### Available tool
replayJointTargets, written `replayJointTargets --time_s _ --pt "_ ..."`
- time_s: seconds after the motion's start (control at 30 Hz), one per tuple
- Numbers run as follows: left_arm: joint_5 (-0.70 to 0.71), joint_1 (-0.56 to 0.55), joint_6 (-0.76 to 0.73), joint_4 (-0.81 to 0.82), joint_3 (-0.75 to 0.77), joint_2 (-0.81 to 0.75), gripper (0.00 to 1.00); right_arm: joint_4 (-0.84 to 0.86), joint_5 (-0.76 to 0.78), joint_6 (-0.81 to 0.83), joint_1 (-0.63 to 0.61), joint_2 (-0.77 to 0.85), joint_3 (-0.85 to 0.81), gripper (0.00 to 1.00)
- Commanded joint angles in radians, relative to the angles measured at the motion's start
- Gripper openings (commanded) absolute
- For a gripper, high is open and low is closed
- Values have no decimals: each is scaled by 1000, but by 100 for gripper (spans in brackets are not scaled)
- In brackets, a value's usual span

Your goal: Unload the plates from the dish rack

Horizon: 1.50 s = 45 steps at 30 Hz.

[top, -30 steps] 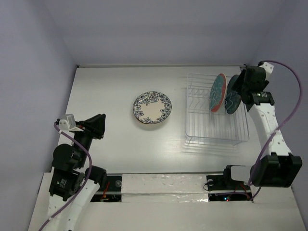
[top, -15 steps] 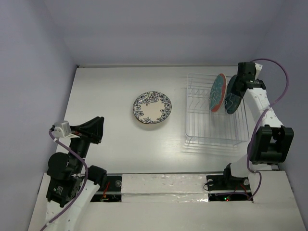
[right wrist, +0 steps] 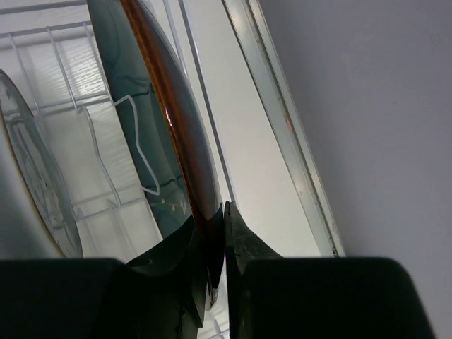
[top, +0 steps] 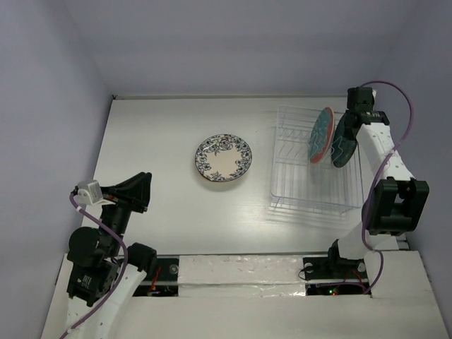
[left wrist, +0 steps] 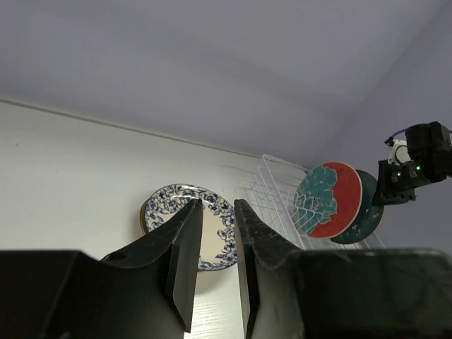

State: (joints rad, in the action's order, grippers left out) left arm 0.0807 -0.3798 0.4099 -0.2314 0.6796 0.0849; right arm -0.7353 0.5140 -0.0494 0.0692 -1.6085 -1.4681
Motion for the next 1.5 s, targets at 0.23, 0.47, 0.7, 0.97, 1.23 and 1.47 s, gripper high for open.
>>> replayJointTargets --time_s 0.23,0.47,0.7,0.97,1.23,1.47 --pt "-1 -7 1 33 12 -8 22 37 116 85 -45 41 -181 0" --pt "-9 -7 3 35 11 -2 22 60 259 166 -115 55 -271 0" --pt "-15 -7 3 37 11 4 22 15 512 114 -160 76 -388 0" --pt "-15 -7 3 33 11 13 22 -7 329 -102 -264 257 -514 0" --pt "-10 -7 7 30 5 35 23 262 -272 -415 -393 413 -177 0" --pt "-1 -7 9 24 5 72 23 572 -521 -630 -595 303 30 0"
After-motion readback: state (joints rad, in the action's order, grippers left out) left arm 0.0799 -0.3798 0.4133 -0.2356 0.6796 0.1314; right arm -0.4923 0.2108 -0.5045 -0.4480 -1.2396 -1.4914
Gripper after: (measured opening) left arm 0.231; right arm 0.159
